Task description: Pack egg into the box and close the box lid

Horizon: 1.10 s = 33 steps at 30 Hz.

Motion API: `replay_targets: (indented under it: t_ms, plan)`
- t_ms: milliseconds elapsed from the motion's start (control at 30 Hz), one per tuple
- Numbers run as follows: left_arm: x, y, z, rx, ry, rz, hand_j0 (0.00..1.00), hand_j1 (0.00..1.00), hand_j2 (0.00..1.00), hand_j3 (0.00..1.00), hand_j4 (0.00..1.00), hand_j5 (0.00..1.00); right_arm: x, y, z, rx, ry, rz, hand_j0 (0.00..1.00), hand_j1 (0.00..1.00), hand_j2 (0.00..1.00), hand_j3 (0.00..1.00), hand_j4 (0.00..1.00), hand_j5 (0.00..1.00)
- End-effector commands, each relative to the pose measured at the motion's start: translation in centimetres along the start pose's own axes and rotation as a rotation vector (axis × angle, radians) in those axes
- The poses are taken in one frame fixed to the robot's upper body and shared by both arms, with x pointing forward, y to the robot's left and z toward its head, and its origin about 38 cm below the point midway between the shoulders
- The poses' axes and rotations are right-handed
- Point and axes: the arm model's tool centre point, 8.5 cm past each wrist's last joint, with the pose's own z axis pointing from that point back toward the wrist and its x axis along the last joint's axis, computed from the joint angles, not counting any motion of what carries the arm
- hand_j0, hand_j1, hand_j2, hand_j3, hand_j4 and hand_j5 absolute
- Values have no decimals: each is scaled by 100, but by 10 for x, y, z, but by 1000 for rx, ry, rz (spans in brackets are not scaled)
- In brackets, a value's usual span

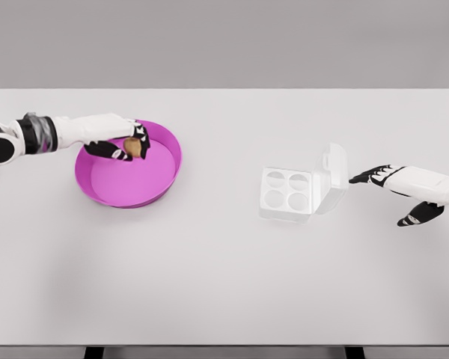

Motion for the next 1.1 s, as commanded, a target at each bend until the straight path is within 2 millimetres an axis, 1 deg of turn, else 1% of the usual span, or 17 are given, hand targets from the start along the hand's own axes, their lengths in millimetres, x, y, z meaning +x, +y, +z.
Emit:
replay_targets:
  t_ms: [0,100,133,367,533,700,1000,1067]
  plan:
    - [5,5,0,14,-13,-10,39,39,39,39,39,39,0,-1,0,-4,0,-5,100,100,100,100,100,100]
    - [7,8,2,26,-19,-16,39,39,39,39,39,39,0,-1,0,-4,0,-5,100,100,100,100,100,100]
    - [10,6,2,27,-27,-16,39,39,39,39,39,39,0,-1,0,-4,0,-5,100,100,100,100,100,100]
    - [22,11,0,45,-65,-32,38,38,38,38,38,38,-1,-1,1,-4,2,-4,100,100,100,100,100,100]
    - [25,12,0,52,-74,-37,38,38,38,38,38,38,0,0,0,-3,0,-6,100,100,100,100,100,100]
    - [35,17,-3,63,-100,-56,37,37,37,37,37,37,0,0,0,-3,0,-6,100,100,100,100,100,100]
    - [42,17,-8,70,-125,-58,37,37,37,37,37,37,-1,0,1,-2,3,-7,100,100,100,100,100,100]
    - [49,20,-9,77,-144,-69,37,37,37,37,37,37,-2,1,2,-1,5,-9,100,100,100,100,100,100]
